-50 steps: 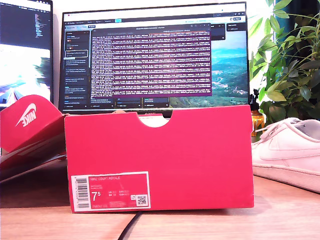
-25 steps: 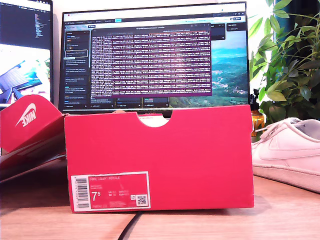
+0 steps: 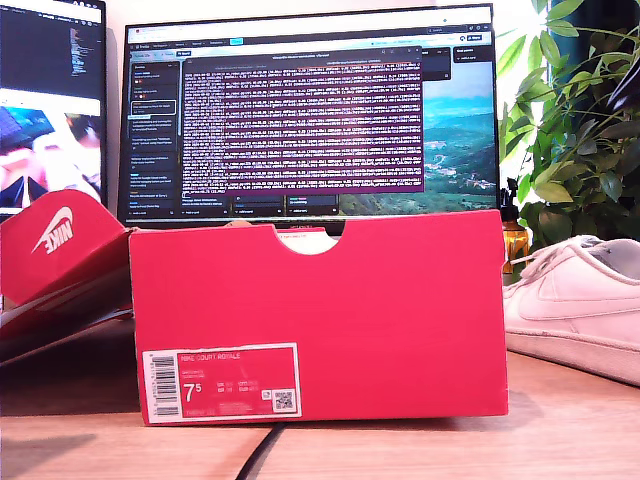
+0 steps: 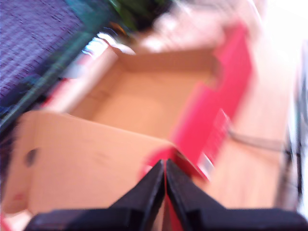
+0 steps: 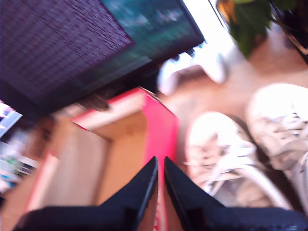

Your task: Pack the white shoes by picking the first shoe and placing it inside the red shoebox, left side, then picking and rotating the second shoe and placing it in the shoebox

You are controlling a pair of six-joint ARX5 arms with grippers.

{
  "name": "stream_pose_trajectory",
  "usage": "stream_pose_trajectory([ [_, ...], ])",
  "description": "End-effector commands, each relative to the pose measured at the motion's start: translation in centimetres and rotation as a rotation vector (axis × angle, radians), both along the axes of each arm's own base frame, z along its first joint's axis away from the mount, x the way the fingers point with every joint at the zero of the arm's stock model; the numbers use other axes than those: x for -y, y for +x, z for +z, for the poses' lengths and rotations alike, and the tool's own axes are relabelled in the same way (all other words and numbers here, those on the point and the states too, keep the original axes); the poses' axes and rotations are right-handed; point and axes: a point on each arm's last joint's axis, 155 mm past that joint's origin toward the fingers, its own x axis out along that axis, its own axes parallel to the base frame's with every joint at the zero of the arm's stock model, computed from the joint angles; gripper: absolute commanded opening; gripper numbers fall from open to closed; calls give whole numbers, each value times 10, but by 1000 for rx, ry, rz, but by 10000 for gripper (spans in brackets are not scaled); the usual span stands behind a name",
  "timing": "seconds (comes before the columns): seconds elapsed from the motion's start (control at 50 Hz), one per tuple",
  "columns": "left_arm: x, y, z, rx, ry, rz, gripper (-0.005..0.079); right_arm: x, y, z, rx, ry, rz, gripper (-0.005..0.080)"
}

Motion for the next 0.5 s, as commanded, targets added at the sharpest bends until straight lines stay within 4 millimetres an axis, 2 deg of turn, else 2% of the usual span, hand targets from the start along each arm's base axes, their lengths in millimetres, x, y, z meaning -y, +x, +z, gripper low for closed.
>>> stream_pose_trajectory([
  [0.0, 5, -1, -11, -13, 54, -26, -19, -1, 6, -2, -29, -17, 13, -11],
  [0.14, 13, -2, -38, -38, 195, -50, -19, -1, 10, -15, -136, -73, 48, -10],
  [0.26, 19, 6, -56, -40, 290, -39, -19, -1, 8, -21, -208, -120, 84, -10],
  [0.36, 29, 19, -59, -14, 309, -21, -19, -2, -1, -30, -281, -173, 135, -10],
  [0.48, 30, 38, -67, 7, 349, 39, -19, -9, -22, -43, -376, -232, 218, -10],
])
